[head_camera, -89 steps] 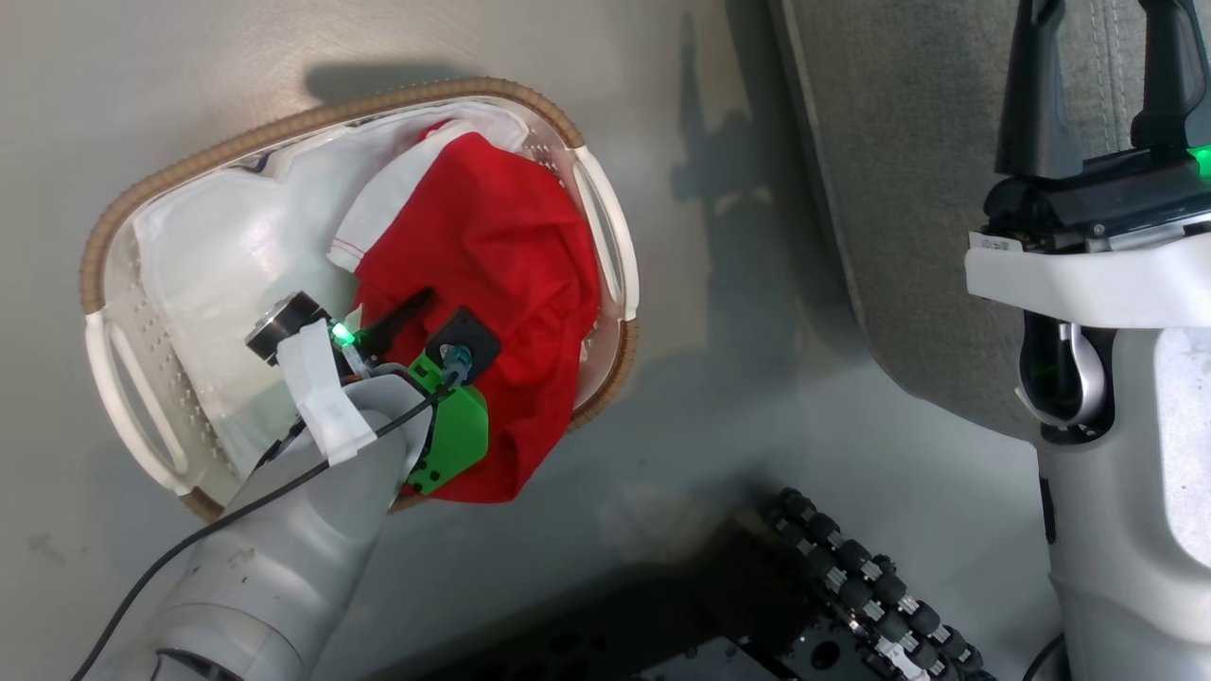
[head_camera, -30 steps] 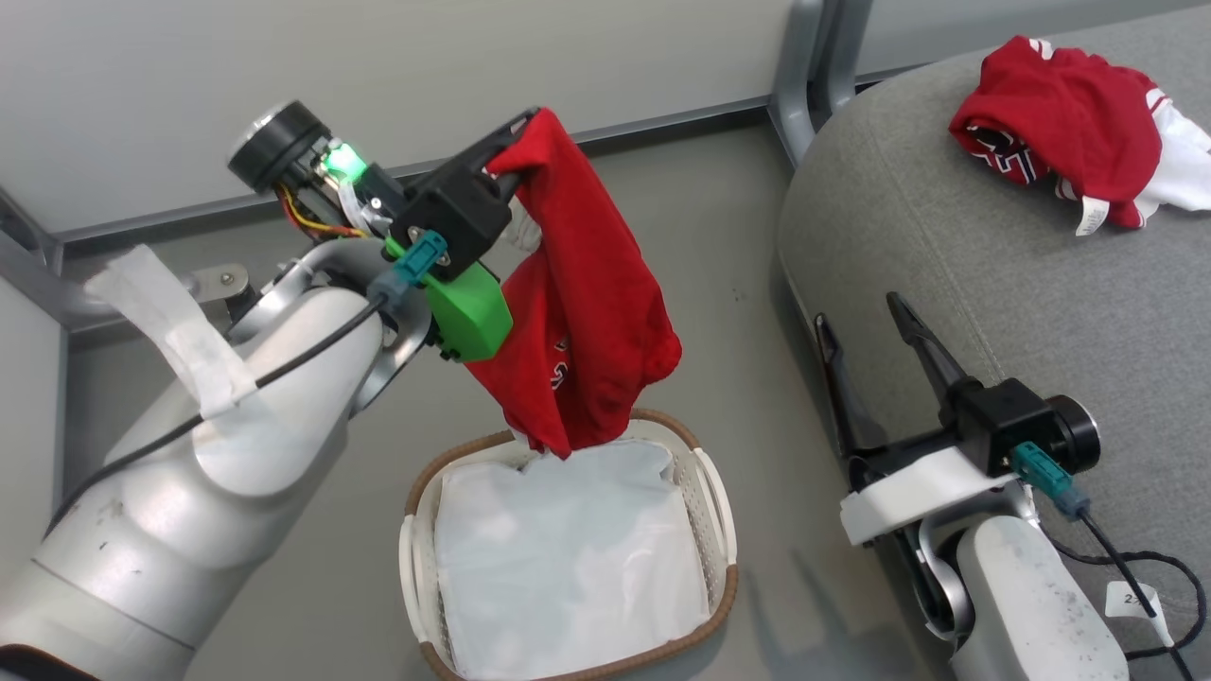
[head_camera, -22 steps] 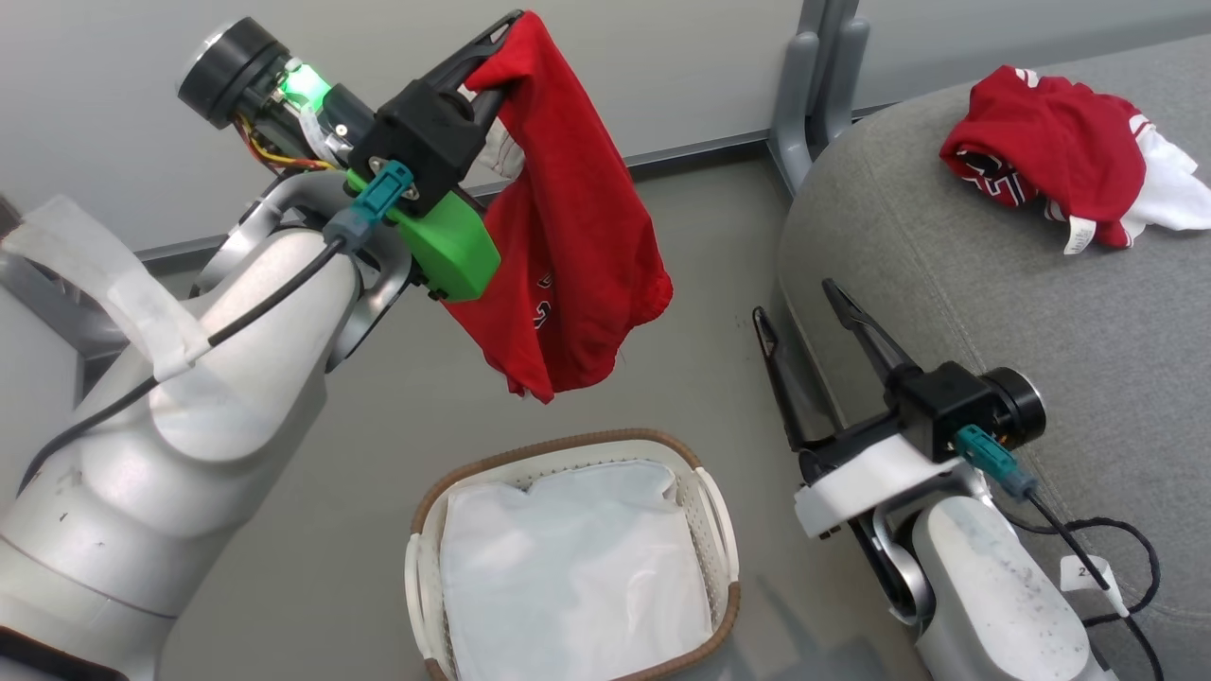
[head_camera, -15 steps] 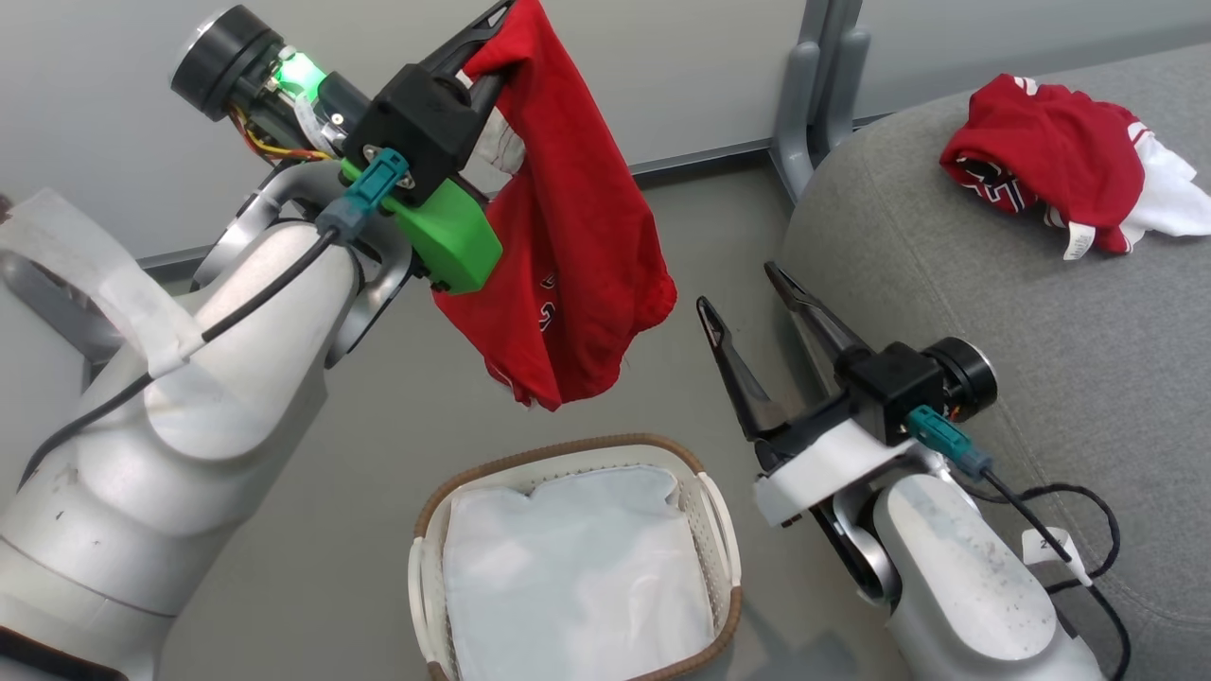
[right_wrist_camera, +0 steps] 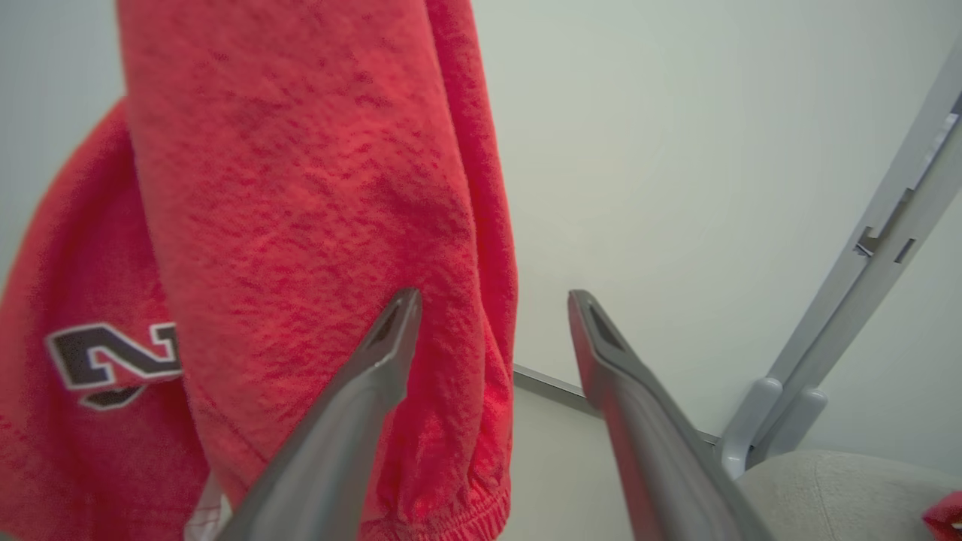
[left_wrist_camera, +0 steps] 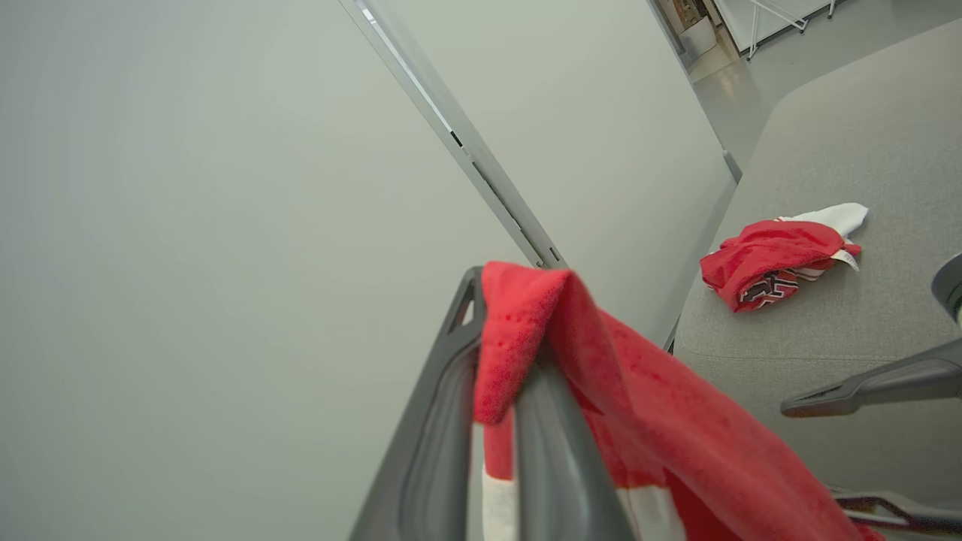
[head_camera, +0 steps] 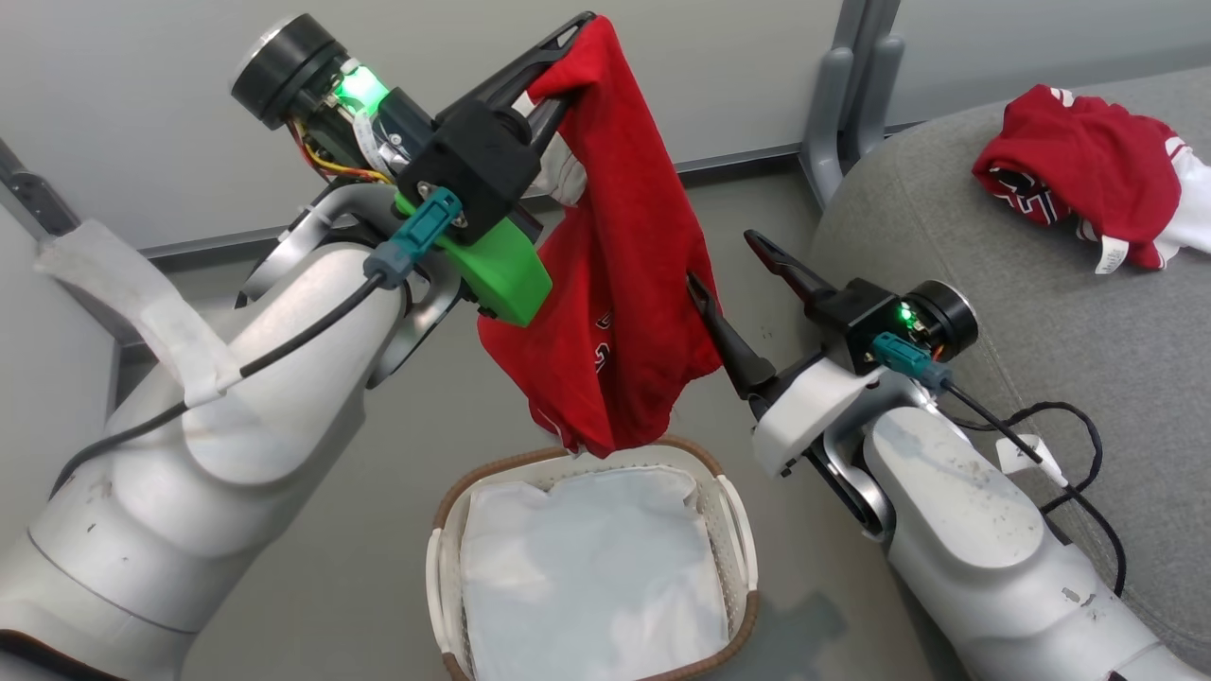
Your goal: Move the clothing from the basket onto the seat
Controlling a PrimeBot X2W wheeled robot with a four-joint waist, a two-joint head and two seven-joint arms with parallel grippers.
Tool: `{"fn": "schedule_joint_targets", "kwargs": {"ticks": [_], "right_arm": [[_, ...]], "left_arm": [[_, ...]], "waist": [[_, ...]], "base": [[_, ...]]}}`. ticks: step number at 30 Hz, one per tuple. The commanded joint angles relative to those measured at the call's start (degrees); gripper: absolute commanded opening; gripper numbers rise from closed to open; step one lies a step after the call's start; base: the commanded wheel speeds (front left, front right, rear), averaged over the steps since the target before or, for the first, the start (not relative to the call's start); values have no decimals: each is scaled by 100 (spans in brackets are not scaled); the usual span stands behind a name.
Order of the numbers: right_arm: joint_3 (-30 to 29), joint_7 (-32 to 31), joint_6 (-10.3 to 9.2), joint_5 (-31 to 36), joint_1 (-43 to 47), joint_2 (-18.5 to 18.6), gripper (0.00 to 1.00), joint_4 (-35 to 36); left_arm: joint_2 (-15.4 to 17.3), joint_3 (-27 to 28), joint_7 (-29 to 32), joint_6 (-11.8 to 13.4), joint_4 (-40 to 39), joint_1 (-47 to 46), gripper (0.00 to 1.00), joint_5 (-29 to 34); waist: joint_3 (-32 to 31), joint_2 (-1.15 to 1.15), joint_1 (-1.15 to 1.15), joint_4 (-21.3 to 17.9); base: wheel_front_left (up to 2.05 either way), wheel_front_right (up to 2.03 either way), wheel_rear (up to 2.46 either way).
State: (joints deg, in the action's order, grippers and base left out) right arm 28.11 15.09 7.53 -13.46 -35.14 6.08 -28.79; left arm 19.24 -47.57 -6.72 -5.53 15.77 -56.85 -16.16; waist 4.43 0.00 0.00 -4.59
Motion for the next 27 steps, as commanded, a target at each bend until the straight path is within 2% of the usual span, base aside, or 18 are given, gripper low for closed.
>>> {"fn": "schedule_joint_targets", "kwargs": {"ticks": [1,10,14,18,19,21,23,27], "right_arm": [[270,11,-7,-268,-134,128,100,-80],[2242,-39,-8,-1802,-978,894,100,-162],[2926,-59,-8,-2263,-1347,996,100,-229],[3336,-22,-8,-2492,-1590,886,100,-434],[3417,-9,-8,-2532,-1634,836,87,-497],[3586,12,-8,-2587,-1744,741,0,-660],[3673,7,-8,-2615,-1765,673,0,-746],[3472,14,-8,-2534,-1788,636,0,-692]], "left_arm": [[-2,-17,-26,8,-56,94,0,-23],[-34,-143,26,-8,-289,80,0,-33],[-73,-179,33,3,-351,70,0,-58],[-120,-213,32,12,-392,76,0,-81],[-128,-224,30,14,-400,78,0,-89],[-138,-243,28,25,-425,98,0,-121],[-123,-233,25,52,-431,124,0,-144],[-48,-185,11,116,-399,201,0,-208]], "waist": [[-7,0,0,26],[3,0,0,55],[15,0,0,71],[16,0,0,111],[13,0,0,124],[3,0,0,160],[-6,0,0,180],[-17,0,0,200]], "base": [[0,0,0],[0,0,0],[0,0,0],[0,0,0],[0,0,0],[0,0,0],[0,0,0],[0,0,0]]}}
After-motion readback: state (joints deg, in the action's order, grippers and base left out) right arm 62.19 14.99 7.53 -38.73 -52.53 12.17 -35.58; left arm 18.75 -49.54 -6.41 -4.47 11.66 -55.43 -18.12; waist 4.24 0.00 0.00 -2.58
